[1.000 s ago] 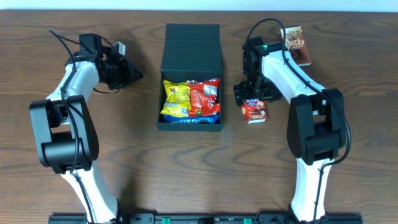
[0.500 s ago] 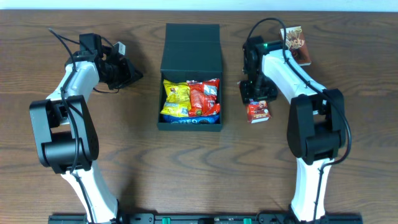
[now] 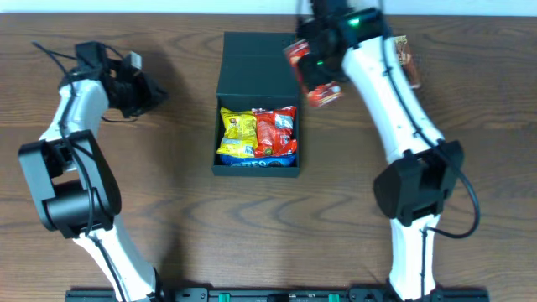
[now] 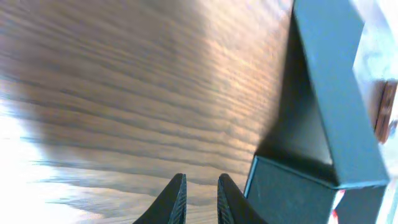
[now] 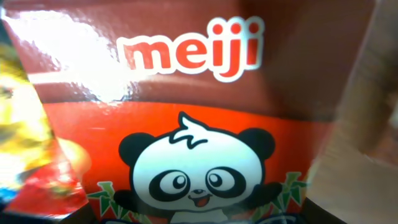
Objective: Pack container
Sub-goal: 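Carry the Hello Panda box into the black box and release it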
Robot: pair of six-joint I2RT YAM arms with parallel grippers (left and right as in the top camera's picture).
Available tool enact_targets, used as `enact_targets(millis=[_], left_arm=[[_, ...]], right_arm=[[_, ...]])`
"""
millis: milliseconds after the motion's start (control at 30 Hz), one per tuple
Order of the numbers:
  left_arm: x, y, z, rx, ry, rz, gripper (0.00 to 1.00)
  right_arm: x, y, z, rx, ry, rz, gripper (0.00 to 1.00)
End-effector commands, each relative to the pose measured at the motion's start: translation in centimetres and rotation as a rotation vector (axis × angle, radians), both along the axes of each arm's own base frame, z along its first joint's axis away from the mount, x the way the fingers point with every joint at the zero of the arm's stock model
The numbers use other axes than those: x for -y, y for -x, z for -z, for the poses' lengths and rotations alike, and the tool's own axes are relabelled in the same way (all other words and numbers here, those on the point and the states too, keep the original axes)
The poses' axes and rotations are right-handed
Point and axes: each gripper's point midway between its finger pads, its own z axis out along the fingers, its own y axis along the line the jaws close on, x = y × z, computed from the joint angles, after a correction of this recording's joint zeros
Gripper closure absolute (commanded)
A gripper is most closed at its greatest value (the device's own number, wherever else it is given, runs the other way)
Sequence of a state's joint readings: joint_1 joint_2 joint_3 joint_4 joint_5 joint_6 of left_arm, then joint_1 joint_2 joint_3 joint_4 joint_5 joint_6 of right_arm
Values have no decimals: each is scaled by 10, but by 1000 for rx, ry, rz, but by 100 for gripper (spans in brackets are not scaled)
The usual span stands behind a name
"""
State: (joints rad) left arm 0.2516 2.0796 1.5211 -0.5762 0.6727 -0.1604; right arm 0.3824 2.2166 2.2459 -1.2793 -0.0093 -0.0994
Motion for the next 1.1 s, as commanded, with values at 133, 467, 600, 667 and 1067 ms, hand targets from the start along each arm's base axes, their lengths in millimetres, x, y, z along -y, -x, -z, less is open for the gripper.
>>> enact_targets(millis=[133,467,600,667,1067], left_arm=[[-25,-6,-20,45,-30,-32,81],[-30,-1,-18,47,-46,-8,79],[-30,-1,-18,45,-45,-8,78],[-30,0,-18,41,-43,-7,78],[-28,5,-16,24,-41,-1,78]], right_arm=[[-84,40,-6,40,15,-395,39],[-109,78,8,-10,53,-690,29],[-106,77,21,-23,60,-699,27],[-105,79,26,-37,64,-698,25],[-122,89,27,-51,3,-687,96]])
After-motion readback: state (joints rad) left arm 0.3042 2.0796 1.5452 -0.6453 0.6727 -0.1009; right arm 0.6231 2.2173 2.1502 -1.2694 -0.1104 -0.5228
